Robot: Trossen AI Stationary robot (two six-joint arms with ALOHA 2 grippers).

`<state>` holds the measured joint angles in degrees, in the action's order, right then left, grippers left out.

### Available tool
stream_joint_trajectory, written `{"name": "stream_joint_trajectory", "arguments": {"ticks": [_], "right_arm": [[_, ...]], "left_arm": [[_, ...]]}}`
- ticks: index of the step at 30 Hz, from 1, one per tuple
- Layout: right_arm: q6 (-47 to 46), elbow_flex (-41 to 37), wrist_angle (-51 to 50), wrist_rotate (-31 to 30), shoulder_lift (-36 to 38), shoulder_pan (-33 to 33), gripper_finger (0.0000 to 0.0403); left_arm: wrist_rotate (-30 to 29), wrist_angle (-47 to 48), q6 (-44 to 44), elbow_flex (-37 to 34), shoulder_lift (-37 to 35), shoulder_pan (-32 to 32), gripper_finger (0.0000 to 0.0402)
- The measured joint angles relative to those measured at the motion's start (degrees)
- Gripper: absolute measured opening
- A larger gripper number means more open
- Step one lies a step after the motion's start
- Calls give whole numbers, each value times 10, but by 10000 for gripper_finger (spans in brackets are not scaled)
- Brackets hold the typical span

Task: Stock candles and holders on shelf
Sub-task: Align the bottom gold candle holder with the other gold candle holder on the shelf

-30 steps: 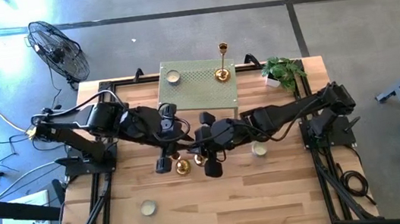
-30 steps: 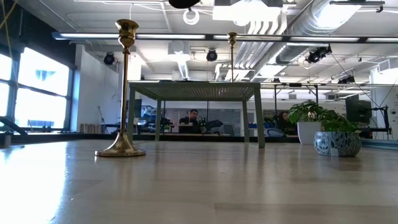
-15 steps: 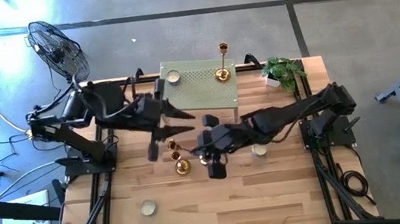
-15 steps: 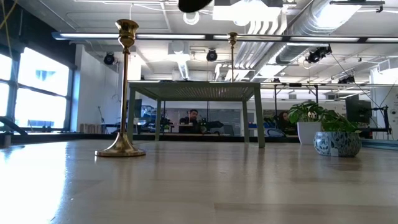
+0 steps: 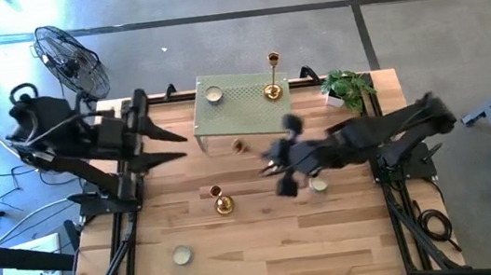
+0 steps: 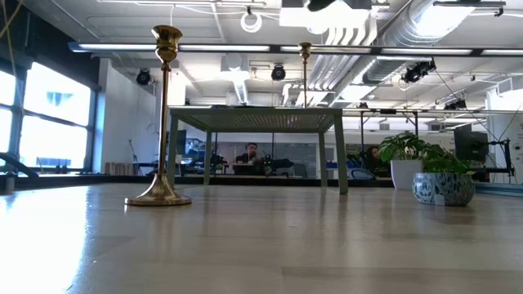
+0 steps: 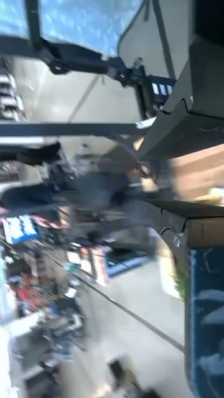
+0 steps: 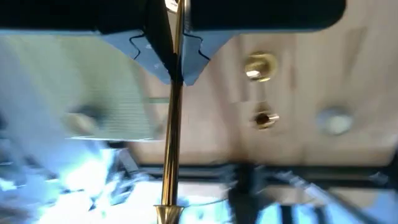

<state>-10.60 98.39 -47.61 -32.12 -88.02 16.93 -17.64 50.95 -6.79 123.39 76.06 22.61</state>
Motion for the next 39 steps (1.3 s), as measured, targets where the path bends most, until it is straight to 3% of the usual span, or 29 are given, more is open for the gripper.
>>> {"name": "stream_joint_trajectory", "arguments": {"ticks": [7, 13, 21, 24, 28, 34, 39], "right_arm": [[-71, 1, -108, -113, 130, 4, 3], [-86, 2, -130, -124, 237, 4, 3], [-144, -30, -226, -150, 317, 5, 2], [-118, -118, -154, -154, 366, 4, 2], [-49, -287, 43, -144, 445, -10, 2], [37, -515, 369, -25, 524, -57, 2], [49, -603, 491, 74, 530, -130, 2]], "left_arm": [[-16, 93, 44, -1, -19, 3, 108], [-14, 180, 62, -7, -22, 3, 108], [-38, 181, 72, -103, -60, 3, 108], [-63, 181, 88, -139, -90, 3, 108], [-92, 161, 101, -191, -147, 3, 108], [-82, 59, 77, -314, -244, 3, 108], [-19, -38, 21, -435, -323, 3, 108]]}}
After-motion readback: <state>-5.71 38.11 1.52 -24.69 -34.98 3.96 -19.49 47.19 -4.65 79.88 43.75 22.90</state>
